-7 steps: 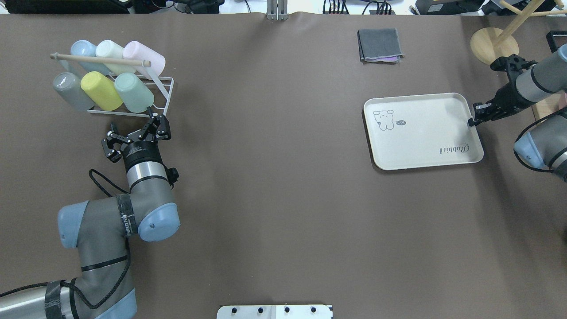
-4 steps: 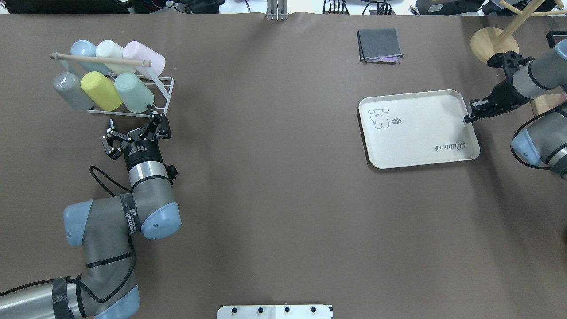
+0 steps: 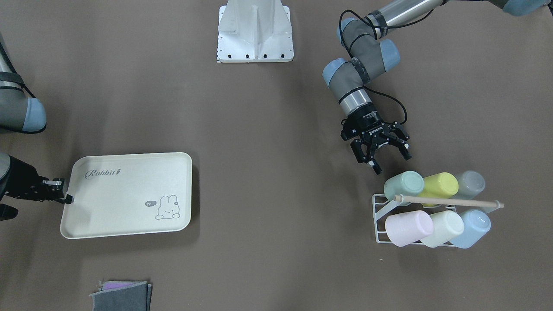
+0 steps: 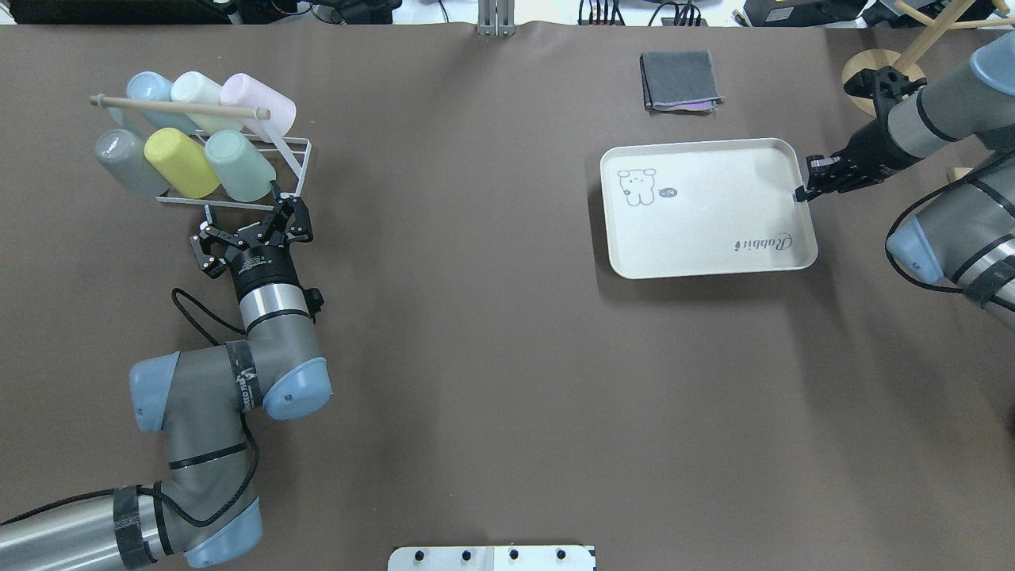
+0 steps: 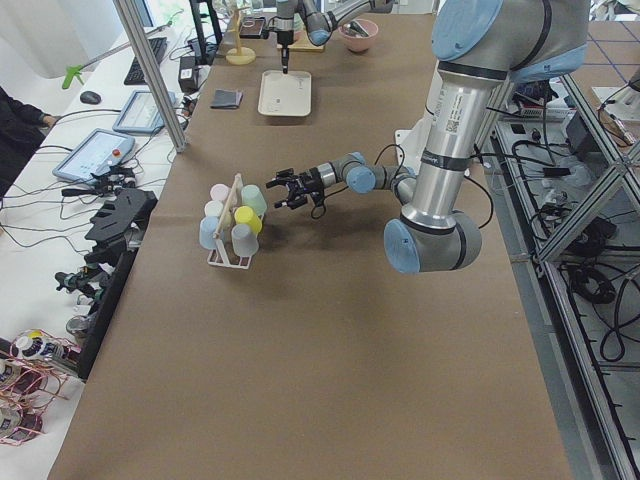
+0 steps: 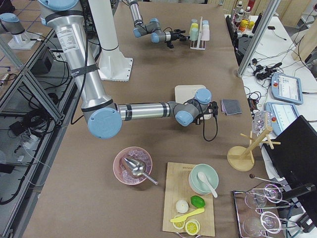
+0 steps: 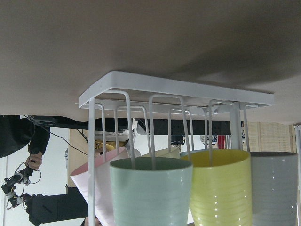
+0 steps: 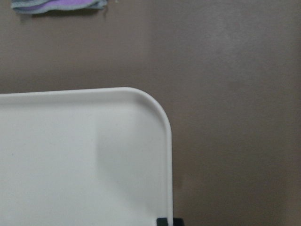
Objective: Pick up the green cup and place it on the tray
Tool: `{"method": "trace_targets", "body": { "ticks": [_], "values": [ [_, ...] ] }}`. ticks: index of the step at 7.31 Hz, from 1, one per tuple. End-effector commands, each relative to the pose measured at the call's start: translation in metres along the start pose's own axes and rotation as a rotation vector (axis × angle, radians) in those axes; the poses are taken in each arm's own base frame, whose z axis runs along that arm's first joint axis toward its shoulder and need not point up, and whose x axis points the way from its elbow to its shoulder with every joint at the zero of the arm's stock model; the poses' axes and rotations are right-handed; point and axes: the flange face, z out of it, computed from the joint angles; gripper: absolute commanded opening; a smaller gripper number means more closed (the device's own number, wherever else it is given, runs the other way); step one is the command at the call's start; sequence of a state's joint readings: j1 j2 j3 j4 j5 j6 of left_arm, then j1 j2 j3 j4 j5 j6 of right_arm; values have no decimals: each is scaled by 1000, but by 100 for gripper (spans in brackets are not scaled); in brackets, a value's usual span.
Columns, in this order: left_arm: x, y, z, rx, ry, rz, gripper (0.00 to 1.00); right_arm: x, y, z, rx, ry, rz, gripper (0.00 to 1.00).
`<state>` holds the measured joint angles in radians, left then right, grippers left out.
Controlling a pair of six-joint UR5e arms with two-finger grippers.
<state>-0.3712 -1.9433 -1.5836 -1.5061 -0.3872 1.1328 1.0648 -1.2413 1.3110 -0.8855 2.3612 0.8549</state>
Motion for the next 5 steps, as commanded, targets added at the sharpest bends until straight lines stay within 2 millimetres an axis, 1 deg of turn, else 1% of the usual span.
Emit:
{"method": "trace_targets", "body": {
  "ticks": [1,2,3,4,5],
  "values": [
    [-3,-3,15,-15,11,-10,98,-66,5,7,5,-40,78,0],
    [-2,-5,21,-20,17,-6,98,-104,8,13,2,-35,113,0],
    [-3,-5,28,-28,26,-4,98,-156,11,11,-8,6,115,0],
    [-7,2,33,-35,32,-3,98,-199,20,14,-6,40,101,0],
    [-8,0,36,-37,36,4,98,-228,35,26,-2,55,101,0]
  ]
}}
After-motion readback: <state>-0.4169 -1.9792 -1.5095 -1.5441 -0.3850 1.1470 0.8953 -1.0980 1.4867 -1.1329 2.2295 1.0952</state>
